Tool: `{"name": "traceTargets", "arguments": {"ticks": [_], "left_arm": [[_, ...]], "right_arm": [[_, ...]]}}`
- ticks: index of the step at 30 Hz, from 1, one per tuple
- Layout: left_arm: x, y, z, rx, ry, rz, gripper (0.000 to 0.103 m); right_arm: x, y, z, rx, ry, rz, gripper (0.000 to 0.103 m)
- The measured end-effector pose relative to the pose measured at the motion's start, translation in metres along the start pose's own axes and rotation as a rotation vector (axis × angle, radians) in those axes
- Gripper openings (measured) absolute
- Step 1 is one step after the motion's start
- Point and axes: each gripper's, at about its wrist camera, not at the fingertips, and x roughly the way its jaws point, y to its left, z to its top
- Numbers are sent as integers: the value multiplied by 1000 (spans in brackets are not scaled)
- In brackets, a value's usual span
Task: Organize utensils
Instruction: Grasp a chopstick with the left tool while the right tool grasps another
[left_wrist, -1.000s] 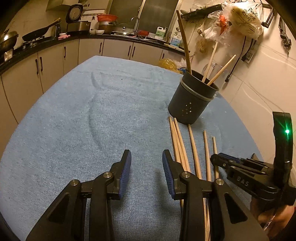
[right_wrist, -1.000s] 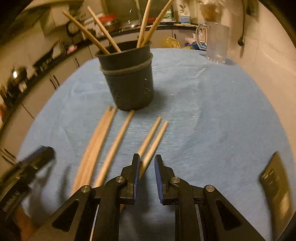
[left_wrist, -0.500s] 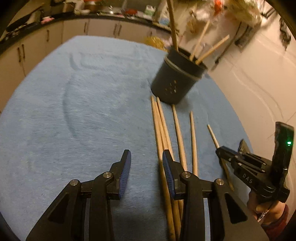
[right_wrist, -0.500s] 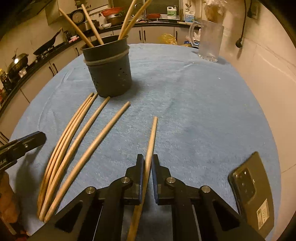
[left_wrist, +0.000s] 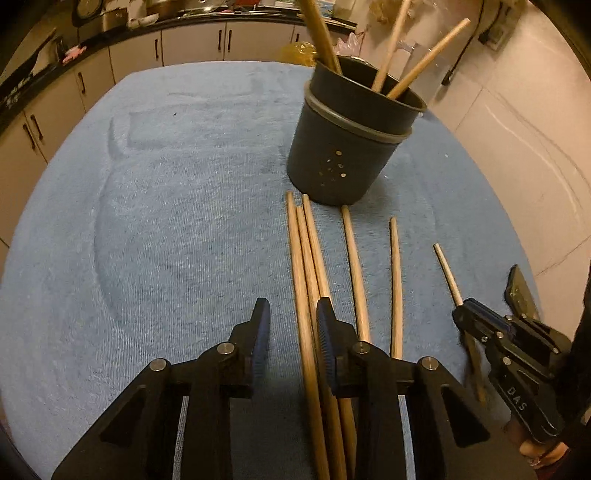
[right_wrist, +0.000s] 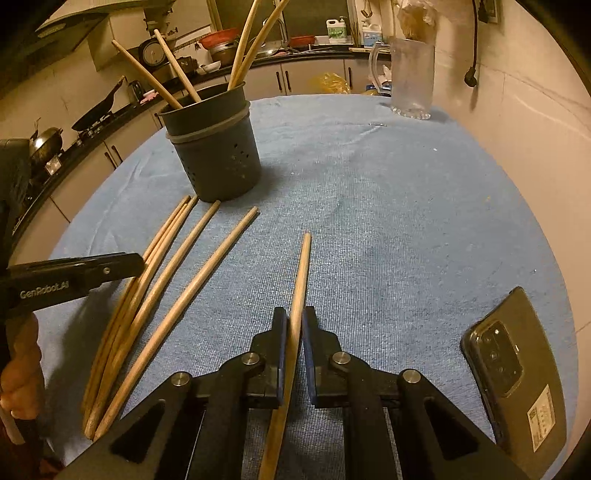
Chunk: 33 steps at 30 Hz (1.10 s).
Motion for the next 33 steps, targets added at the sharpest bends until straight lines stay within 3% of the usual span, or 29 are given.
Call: {"name": "traceTargets", "arguments": {"ticks": [5,11,19,22,27,33], "left_arm": [[5,1,8,3,-3,42,24],[7,9,11,-12,15,2,21],[20,-12,29,36,57,104,21],[23,-14,34,36,47,138,7],[10,-2,12,-4,17,45,6],[-38,14,-4,-50,-129,-6,6]], "right_arm": [[1,-1,1,1,-1,9,9],[1,-4,3,15,18,23,9],[14,5,23,-41,71,-35,9],[21,6,33,-47,78,-45,9],[23,2,37,-22,64,-8,7],[-16,2,36,48,-91,105,7]]}}
